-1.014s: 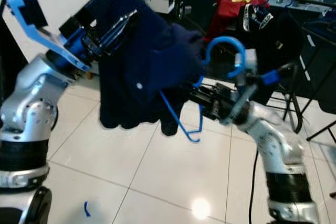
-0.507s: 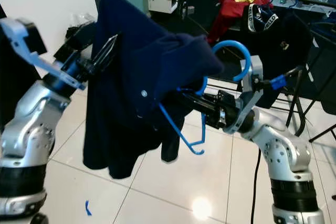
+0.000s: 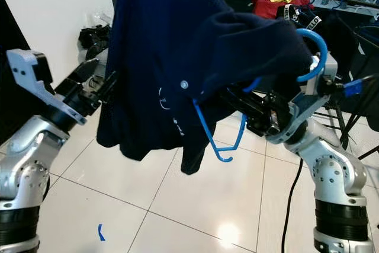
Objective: Hang hanger
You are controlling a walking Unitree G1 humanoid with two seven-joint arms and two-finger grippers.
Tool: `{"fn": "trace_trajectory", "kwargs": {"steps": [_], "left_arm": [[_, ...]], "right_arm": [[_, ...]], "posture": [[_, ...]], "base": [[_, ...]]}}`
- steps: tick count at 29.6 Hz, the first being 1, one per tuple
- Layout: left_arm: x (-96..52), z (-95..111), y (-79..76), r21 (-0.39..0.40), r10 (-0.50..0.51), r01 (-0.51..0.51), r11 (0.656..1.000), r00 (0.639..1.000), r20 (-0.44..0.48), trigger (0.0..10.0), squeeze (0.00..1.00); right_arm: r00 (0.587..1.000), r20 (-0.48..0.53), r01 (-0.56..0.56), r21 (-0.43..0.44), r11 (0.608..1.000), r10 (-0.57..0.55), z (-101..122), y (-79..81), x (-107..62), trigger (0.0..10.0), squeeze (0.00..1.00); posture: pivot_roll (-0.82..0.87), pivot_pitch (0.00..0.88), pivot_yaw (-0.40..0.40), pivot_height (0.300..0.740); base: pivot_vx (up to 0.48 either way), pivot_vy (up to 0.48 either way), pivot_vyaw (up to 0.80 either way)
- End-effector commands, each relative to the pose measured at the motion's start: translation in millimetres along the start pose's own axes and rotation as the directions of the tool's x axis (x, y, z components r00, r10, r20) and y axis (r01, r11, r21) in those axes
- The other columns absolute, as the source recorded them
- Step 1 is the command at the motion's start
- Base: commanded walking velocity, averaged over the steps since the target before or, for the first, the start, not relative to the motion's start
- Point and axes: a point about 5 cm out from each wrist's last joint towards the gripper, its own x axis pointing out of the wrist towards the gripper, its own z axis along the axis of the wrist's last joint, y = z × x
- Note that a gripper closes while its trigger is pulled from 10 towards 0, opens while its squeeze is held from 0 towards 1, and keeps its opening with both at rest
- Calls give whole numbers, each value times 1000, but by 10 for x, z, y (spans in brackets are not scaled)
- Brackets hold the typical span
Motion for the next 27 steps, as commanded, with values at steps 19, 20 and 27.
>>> {"fn": "trace_trajectory", "kwargs": {"steps": [19, 20, 27], "left_arm": [[-101, 341, 359, 55, 100, -107, 993, 988, 114, 0, 0], [-130, 396, 422, 62, 114, -123, 991, 985, 127, 0, 0], [-282, 584, 674, 69, 182, -197, 978, 966, 181, 0, 0]], "right_arm": [[983, 134, 143, -104, 984, -128, 259, -98, -37, 10000, 0], [975, 162, 169, -114, 979, -150, 301, -123, -54, 10000, 0], [938, 277, 249, -116, 962, -209, 483, -196, -167, 10000, 0]], "posture": [[85, 79, -29, 740], [86, 79, -30, 740], [90, 82, -36, 740]], "base": [[0, 0, 0], [0, 0, 0], [0, 0, 0]]}}
